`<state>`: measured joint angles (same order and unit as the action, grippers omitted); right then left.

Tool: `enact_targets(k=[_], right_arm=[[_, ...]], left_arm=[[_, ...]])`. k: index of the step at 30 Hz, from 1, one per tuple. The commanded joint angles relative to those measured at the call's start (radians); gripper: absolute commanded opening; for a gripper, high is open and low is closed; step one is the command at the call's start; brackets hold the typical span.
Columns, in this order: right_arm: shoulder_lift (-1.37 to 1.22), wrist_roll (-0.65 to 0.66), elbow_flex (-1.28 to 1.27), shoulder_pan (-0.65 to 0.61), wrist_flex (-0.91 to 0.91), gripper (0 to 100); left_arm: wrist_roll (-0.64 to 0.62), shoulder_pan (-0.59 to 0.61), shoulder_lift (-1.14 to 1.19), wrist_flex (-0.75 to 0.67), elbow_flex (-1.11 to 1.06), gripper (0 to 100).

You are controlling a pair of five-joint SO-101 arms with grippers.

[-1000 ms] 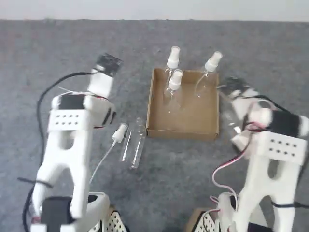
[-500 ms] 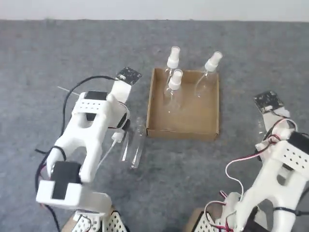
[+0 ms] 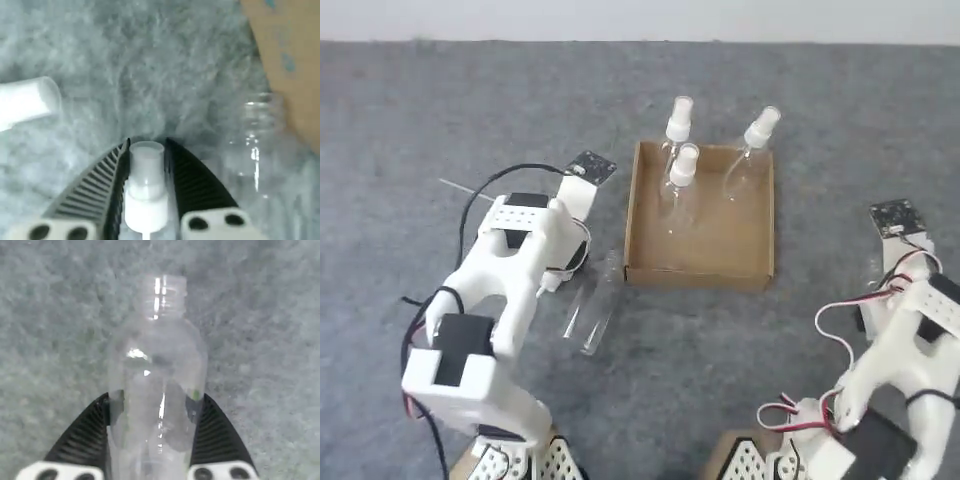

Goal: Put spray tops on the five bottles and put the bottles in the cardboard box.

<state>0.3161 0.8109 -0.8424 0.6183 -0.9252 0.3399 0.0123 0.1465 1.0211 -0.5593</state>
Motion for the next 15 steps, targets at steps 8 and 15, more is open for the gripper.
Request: enact_targets(k=[8,15], right_arm=[[-0.012,-0.052,0.071,0.008,0.016,1.1],[-0.012,-0.052,0.074,0.007,0.018,13.7]], left_arm=[[-0.117,0.054,-0.462,0.118,0.018,1],[-0.195,0.044,-0.858,0.138,-0.128,1]])
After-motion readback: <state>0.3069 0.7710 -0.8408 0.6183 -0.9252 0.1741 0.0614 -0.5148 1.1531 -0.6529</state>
